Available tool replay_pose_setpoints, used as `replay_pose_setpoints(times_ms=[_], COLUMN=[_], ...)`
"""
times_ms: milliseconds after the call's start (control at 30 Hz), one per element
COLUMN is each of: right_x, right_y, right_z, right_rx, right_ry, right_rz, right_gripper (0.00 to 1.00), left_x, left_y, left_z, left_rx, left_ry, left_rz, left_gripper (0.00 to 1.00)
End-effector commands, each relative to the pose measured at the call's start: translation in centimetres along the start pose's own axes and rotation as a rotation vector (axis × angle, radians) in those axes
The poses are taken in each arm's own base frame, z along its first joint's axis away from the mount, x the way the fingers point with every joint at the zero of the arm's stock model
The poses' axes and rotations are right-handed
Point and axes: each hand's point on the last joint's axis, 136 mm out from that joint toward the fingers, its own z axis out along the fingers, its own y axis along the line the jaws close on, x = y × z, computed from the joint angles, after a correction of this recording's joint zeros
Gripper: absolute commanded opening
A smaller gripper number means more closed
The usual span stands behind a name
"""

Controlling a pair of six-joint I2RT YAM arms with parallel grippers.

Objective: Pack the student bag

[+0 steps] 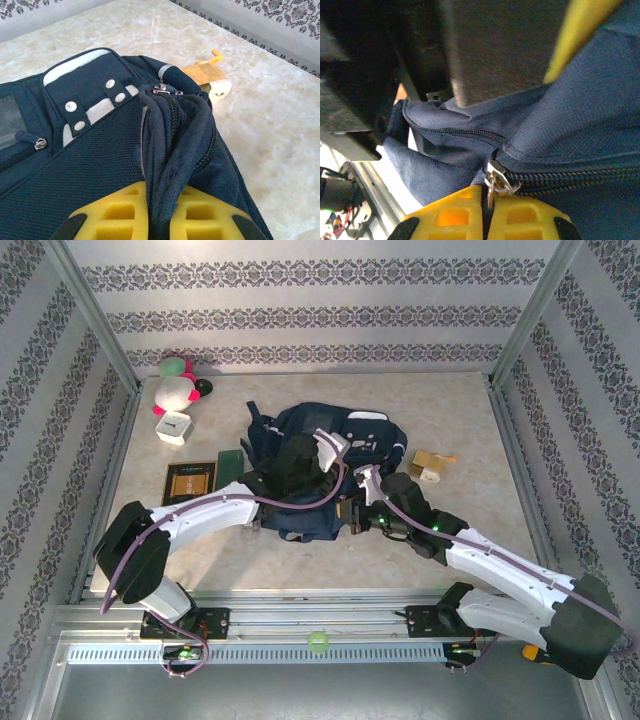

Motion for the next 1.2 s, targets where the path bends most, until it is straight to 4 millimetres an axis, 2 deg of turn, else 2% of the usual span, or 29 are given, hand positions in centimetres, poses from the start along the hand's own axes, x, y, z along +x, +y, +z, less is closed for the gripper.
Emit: replay_pose_setpoints(times_ms=[0,67,167,300,400,700,833,867,900,933,967,1000,1033,1167], right_x=[0.3,-1.3,-3.0,-4.4,-5.4,-9.7,-10.0,-10.6,-11.0,-11.2,-11.3,-11.4,-11.5,-11.9], right_y=[3.8,2.2,0.6,-1.1,-2.4,-3.8,-3.9,-4.2,-4.6,-4.5,-4.5,-4.3,-4.2,-3.8], right_z=[-1.8,-3.4,-5.6,-6.8,-6.4,-3.9,-3.8,-3.5,-3.1,-3.0,-3.0,-3.1,-3.2,-3.8], right_rx=[-0.149,-0.079,-0.054,-0.043,-0.05,-0.105,-0.112,-0.122,-0.13,-0.142,-0.145,-0.149,-0.148,-0.132], right_ry=[0.025,-0.025,-0.075,-0.119,-0.134,-0.184,-0.192,-0.204,-0.217,-0.223,-0.234,-0.244,-0.253,-0.312], right_rz=[0.084,0.221,0.378,0.549,0.663,0.737,0.738,0.749,0.768,0.771,0.775,0.777,0.781,0.784], right_gripper=[0.26,0.48,0.67,0.71,0.74,0.78,0.78,0.76,0.49,0.19,0.1,0.07,0.02,0.0], left_x=[-7.3,-7.3,-7.0,-6.5,-6.4,-5.7,-5.3,-5.0,-4.5,-4.4,-4.4,-4.4,-4.4,-4.0], left_y=[1.3,0.9,0.4,-0.5,-1.8,-4.4,-4.7,-4.9,-5.1,-4.6,-4.0,-3.4,-3.1,-2.4], left_z=[-1.1,-1.7,-2.5,-3.4,-4.2,-5.4,-5.4,-5.5,-5.6,-5.5,-5.5,-5.6,-5.9,-8.2], left_rx=[-0.053,-0.036,0.02,0.112,0.197,0.368,0.388,0.402,0.414,0.388,0.349,0.312,0.29,0.211], left_ry=[-0.276,-0.278,-0.278,-0.275,-0.276,-0.271,-0.261,-0.248,-0.232,-0.22,-0.211,-0.198,-0.185,-0.107], left_rz=[-0.026,0.016,0.061,0.108,0.165,0.229,0.24,0.247,0.255,0.247,0.233,0.209,0.191,0.05], left_gripper=[0.0,0.0,0.0,0.0,0.0,0.0,0.0,0.0,0.0,0.07,0.17,0.29,0.36,0.43])
